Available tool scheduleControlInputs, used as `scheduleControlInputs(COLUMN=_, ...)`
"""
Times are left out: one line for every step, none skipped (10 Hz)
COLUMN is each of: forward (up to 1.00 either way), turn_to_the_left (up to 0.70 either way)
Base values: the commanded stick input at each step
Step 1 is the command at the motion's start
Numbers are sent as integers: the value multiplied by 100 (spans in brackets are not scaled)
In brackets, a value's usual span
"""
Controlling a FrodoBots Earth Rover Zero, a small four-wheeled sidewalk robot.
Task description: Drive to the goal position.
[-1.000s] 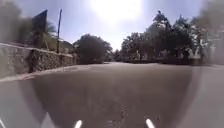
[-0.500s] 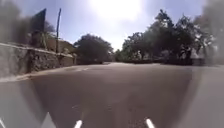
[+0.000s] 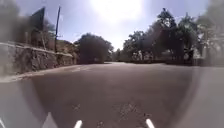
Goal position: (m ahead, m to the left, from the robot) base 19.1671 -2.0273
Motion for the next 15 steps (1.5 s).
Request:
scheduleControlInputs(forward=85, turn_to_the_left=0)
scheduleControlInputs(forward=85, turn_to_the_left=0)
scheduleControlInputs(forward=85, turn_to_the_left=0)
scheduleControlInputs(forward=85, turn_to_the_left=0)
scheduleControlInputs(forward=85, turn_to_the_left=0)
scheduleControlInputs(forward=85, turn_to_the_left=0)
scheduleControlInputs(forward=85, turn_to_the_left=0)
scheduleControlInputs(forward=85, turn_to_the_left=0)
scheduleControlInputs(forward=85, turn_to_the_left=0)
scheduleControlInputs(forward=85, turn_to_the_left=0)
scheduleControlInputs(forward=85, turn_to_the_left=0)
scheduleControlInputs(forward=85, turn_to_the_left=0)
scheduleControlInputs(forward=85, turn_to_the_left=0)
scheduleControlInputs(forward=85, turn_to_the_left=0)
scheduleControlInputs(forward=85, turn_to_the_left=0)
